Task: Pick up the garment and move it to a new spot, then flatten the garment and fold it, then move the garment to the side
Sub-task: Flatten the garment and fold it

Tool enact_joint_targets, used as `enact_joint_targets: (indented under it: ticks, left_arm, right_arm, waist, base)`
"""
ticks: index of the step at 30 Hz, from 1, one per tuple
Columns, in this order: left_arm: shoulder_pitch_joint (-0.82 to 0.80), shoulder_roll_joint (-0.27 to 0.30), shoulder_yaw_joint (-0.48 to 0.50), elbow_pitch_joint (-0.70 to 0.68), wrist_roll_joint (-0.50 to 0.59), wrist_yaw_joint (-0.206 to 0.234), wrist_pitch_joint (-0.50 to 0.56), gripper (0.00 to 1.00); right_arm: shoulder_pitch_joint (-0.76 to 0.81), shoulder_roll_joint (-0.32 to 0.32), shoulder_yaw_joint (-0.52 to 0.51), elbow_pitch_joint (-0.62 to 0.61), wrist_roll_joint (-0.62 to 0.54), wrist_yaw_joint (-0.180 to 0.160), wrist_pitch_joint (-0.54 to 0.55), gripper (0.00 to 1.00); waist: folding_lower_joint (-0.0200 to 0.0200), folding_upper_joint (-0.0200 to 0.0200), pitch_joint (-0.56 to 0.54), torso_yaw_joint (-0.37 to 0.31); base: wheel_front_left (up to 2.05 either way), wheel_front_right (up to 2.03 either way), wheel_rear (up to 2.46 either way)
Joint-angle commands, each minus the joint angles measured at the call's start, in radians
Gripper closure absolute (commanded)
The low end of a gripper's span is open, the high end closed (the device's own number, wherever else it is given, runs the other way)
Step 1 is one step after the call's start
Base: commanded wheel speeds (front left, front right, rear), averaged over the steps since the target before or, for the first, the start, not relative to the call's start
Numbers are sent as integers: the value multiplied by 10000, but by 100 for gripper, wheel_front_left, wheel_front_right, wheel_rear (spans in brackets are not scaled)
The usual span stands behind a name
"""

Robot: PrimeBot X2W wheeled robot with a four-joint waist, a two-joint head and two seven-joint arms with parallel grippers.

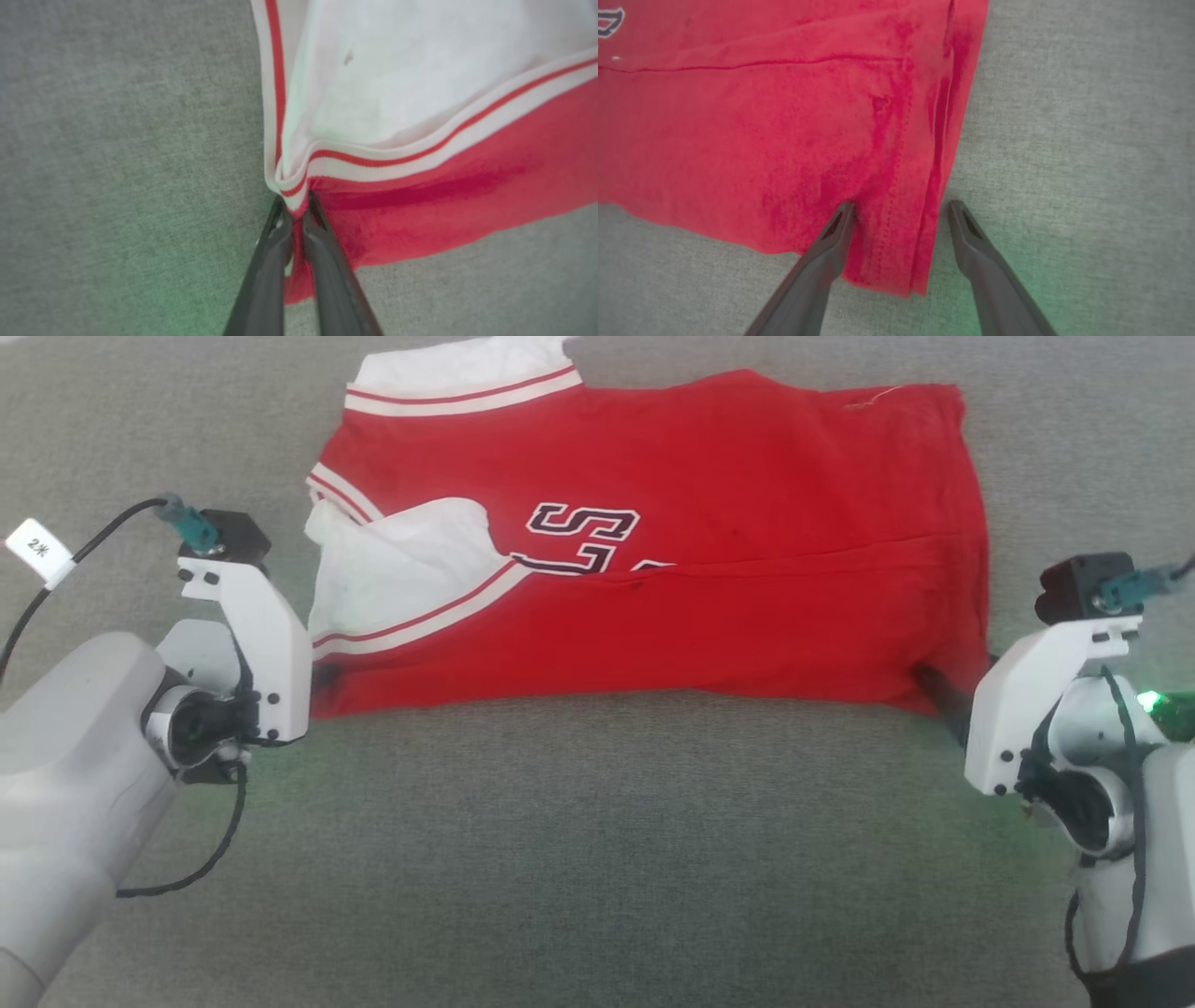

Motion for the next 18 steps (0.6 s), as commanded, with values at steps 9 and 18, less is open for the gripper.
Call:
enact_joint_targets:
  ticks: [9, 18]
  left_arm:
    - [260, -851, -420, 578, 276, -353, -278, 100]
    - [-128, -402, -379, 489, 484, -369, -363, 100]
  right_arm:
    - [-257, -390, 395, 577, -339, -2, 1024, 100]
    - [-262, -868, 289, 34, -165, -9, 870, 100]
  waist:
    - [0, -1, 102, 317]
    - [0, -1, -249, 450]
  base:
    - [0, 0, 0]
    - [0, 0, 0]
